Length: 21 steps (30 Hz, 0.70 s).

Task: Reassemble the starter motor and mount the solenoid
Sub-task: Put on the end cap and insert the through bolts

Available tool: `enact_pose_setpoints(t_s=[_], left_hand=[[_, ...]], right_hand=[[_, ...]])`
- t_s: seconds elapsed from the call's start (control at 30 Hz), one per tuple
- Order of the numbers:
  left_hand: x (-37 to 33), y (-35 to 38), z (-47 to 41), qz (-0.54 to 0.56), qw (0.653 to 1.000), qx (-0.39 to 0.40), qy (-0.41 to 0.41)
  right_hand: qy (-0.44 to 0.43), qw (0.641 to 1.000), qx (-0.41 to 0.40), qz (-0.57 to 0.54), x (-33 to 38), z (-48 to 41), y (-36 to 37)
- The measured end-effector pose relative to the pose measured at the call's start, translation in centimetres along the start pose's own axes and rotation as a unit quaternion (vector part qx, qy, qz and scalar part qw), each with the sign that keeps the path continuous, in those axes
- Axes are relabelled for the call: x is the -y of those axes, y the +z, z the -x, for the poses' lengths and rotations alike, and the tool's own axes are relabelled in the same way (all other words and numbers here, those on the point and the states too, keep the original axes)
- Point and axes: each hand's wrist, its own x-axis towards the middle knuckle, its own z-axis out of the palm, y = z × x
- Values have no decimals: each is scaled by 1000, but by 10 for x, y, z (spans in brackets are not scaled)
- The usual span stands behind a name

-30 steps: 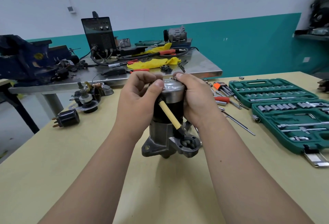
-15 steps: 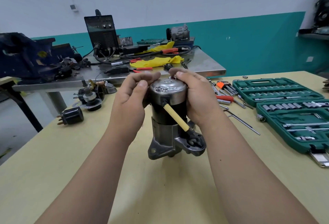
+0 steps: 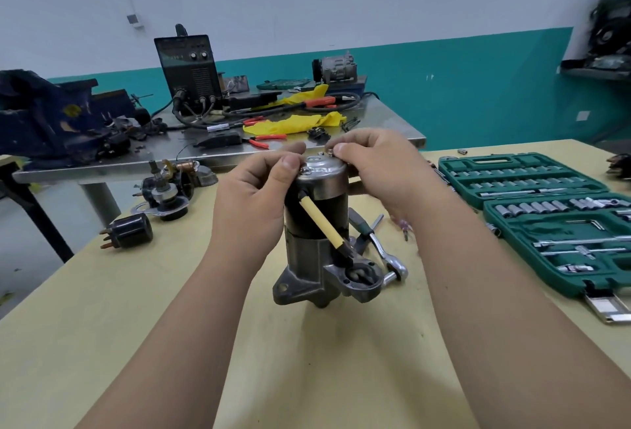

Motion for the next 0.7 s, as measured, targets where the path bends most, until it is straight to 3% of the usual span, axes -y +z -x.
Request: enact_pose_setpoints(t_s=[0.1, 0.27, 0.7], left_hand=[[3, 2, -2, -40, 999, 13, 16], [5, 15, 9, -50, 997, -3, 56], [10, 25, 19, -11, 994, -91, 64]], right_hand=[[-22, 978, 62, 197, 25, -9, -18], [-37, 873, 155, 462, 60, -25, -14], [-68, 711, 225, 662, 92, -32, 28]])
